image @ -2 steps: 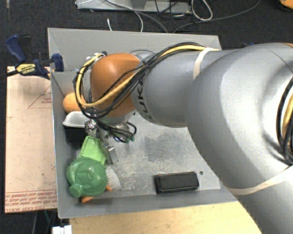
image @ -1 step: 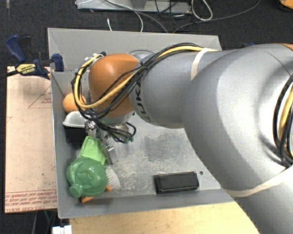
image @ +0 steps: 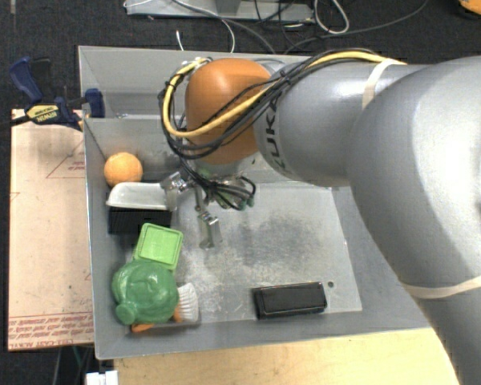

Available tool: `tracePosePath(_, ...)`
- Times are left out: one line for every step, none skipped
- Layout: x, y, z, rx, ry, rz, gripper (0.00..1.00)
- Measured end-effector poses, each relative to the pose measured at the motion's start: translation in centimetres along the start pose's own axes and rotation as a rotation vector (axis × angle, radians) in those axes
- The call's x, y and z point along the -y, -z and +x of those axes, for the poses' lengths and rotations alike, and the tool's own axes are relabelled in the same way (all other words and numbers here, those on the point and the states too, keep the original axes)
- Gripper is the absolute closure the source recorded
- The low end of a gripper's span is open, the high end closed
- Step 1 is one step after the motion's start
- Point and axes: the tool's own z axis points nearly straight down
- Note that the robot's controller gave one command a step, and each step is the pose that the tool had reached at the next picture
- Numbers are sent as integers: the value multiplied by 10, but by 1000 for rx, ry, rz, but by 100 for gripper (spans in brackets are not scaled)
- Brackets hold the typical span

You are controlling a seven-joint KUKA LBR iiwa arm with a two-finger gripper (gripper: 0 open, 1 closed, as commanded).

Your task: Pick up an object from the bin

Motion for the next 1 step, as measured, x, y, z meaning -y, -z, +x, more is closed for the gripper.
tracePosePath(-4, -10, -11, 11, -18, 4, 0)
